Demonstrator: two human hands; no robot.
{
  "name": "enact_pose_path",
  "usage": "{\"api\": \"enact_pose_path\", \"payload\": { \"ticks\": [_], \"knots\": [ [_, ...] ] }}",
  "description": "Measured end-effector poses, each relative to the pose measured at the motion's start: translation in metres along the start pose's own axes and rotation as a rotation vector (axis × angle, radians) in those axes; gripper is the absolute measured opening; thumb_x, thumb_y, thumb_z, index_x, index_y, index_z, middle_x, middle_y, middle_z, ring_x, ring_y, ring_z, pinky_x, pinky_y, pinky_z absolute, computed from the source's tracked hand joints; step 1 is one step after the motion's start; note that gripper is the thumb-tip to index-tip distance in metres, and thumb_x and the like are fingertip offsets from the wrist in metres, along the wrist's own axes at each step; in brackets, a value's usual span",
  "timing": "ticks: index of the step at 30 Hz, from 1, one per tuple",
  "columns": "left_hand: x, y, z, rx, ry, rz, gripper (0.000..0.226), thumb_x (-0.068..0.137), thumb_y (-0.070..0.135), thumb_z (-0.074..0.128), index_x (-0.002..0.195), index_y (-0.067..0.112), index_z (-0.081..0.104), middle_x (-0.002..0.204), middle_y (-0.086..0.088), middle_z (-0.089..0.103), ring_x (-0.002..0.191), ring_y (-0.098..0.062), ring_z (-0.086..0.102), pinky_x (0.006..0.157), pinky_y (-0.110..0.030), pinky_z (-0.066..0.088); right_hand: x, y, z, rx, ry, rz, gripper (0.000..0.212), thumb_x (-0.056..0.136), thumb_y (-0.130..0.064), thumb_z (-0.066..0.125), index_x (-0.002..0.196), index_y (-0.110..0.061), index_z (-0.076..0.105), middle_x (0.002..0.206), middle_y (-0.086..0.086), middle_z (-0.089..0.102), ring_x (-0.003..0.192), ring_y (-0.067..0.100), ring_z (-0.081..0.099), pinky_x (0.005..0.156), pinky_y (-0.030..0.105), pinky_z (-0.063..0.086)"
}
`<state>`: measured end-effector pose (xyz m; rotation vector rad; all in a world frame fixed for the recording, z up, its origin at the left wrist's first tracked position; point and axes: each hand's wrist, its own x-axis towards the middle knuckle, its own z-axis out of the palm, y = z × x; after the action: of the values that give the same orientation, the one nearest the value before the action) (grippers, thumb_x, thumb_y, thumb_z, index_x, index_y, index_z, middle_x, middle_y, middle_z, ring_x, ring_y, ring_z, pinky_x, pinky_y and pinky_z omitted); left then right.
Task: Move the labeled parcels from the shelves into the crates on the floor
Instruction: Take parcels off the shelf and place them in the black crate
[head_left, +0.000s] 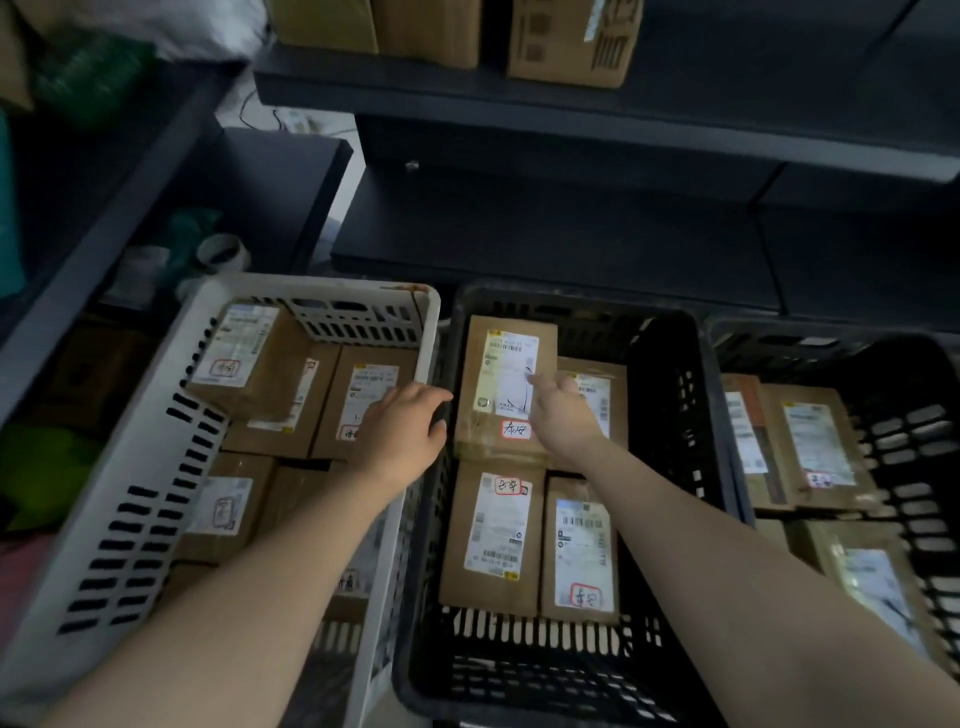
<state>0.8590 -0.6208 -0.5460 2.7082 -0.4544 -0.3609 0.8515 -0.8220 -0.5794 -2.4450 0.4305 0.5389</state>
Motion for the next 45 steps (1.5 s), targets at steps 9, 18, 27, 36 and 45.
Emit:
{"api": "enact_pose_path", "payload": {
  "ticks": [9, 18, 27, 36, 45],
  "knots": [
    [-0.09, 0.055, -0.083, 0.21, 0.158, -0.067, 0.043, 0.093, 0.024, 0.044, 0.136, 0.027, 0.045, 0.13, 0.0, 0.053, 0.121, -0.023, 0.045, 0.095, -0.037, 0.04, -0.097, -0.041, -0.075, -0.323, 0.018, -0.342, 0.05, 0.098, -0.017, 0.043, 0.147, -0.022, 0.035, 0.156, 0.01, 0.025, 0.138, 0.036, 0.029, 0.104, 0.046, 0.041],
    [-0.288, 0.08, -0.222, 0.374, 0.509, -0.341, 0.038, 0.094, 0.028, 0.044, 0.131, 0.028, 0.05, 0.126, 0.004, 0.056, 0.117, -0.021, 0.049, 0.092, -0.036, 0.041, -0.255, -0.181, -0.118, -0.325, 0.151, -1.029, 0.044, 0.098, -0.024, 0.048, 0.142, -0.023, 0.043, 0.145, 0.006, 0.04, 0.13, 0.032, 0.04, 0.102, 0.043, 0.042],
    [-0.508, 0.051, -0.349, 0.545, 0.835, -0.694, 0.037, 0.094, 0.029, 0.045, 0.131, 0.029, 0.05, 0.126, 0.006, 0.057, 0.119, -0.02, 0.049, 0.092, -0.036, 0.039, -0.437, -0.367, -0.083, -0.227, 0.159, -1.557, 0.045, 0.098, -0.026, 0.048, 0.142, -0.024, 0.043, 0.143, 0.002, 0.042, 0.131, 0.027, 0.038, 0.103, 0.038, 0.038],
    [-0.667, -0.029, -0.399, 0.509, 0.956, -0.887, 0.039, 0.091, 0.022, 0.051, 0.131, 0.023, 0.053, 0.131, -0.001, 0.055, 0.121, -0.024, 0.048, 0.094, -0.036, 0.038, -0.55, -0.494, 0.002, -0.227, 0.02, -1.657, 0.045, 0.098, -0.028, 0.047, 0.143, -0.022, 0.042, 0.14, 0.007, 0.044, 0.124, 0.033, 0.042, 0.099, 0.044, 0.043],
    [-0.713, -0.119, -0.432, 0.35, 1.075, -0.989, 0.051, 0.089, 0.021, 0.057, 0.138, 0.025, 0.043, 0.135, -0.002, 0.046, 0.122, -0.023, 0.043, 0.099, -0.035, 0.039, -0.597, -0.585, 0.059, -0.115, -0.053, -1.709, 0.048, 0.094, -0.019, 0.056, 0.141, -0.022, 0.045, 0.141, 0.009, 0.043, 0.126, 0.029, 0.047, 0.103, 0.036, 0.042]
  ]
}}
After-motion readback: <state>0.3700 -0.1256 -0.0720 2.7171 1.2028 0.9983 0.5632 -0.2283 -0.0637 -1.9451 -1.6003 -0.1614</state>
